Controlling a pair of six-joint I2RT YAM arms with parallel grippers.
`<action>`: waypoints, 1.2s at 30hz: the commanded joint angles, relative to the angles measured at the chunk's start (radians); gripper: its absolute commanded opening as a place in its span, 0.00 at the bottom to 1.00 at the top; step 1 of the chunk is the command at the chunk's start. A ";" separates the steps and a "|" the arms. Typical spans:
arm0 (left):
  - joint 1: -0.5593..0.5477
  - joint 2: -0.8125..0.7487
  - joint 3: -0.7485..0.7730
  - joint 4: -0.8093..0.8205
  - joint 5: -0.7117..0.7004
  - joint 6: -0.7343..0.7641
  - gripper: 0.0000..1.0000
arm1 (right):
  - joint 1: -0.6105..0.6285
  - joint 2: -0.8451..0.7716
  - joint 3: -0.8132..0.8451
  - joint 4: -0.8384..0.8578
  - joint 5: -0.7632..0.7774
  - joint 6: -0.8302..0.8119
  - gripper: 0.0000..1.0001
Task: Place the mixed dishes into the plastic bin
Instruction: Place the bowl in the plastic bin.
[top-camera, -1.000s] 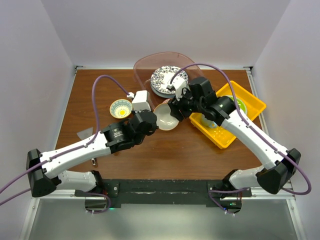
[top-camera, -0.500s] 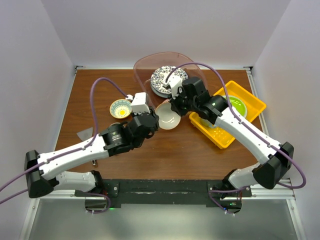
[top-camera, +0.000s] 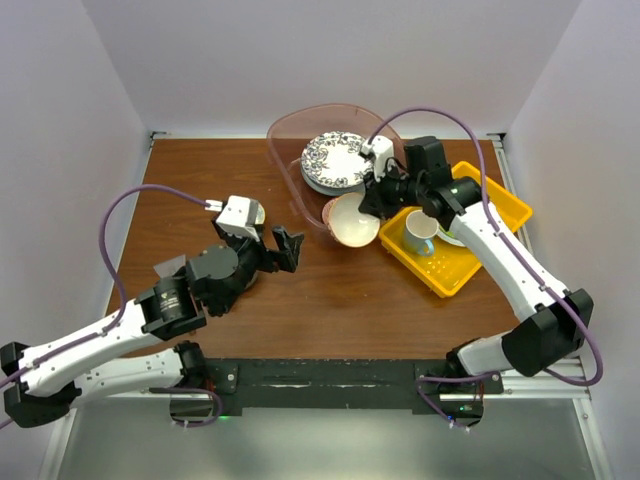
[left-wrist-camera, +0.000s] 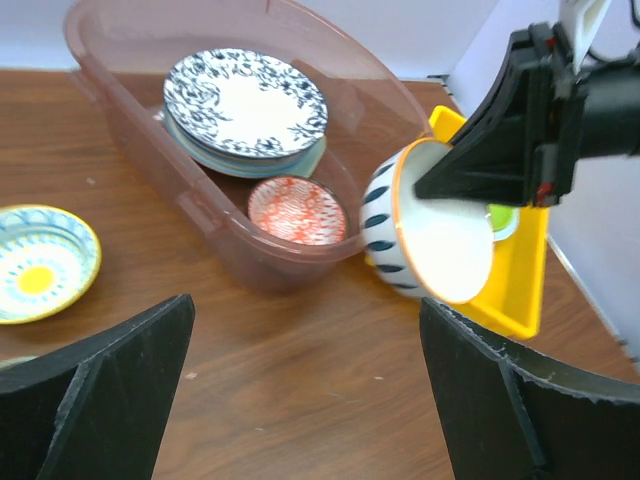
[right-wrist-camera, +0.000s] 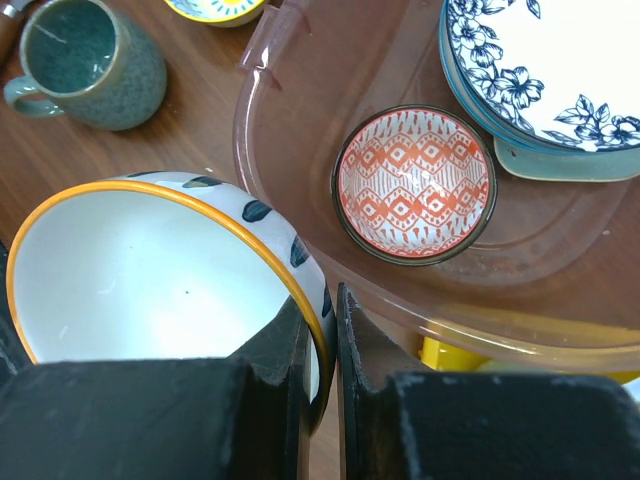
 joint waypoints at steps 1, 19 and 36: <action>0.011 -0.062 -0.035 -0.015 -0.042 0.168 1.00 | -0.055 -0.012 0.005 0.062 -0.164 -0.005 0.00; 0.164 -0.117 -0.207 -0.071 -0.064 0.291 1.00 | -0.096 0.221 0.202 0.064 -0.143 0.034 0.00; 0.164 -0.163 -0.216 -0.114 -0.141 0.271 1.00 | -0.096 0.566 0.421 0.010 0.035 -0.011 0.00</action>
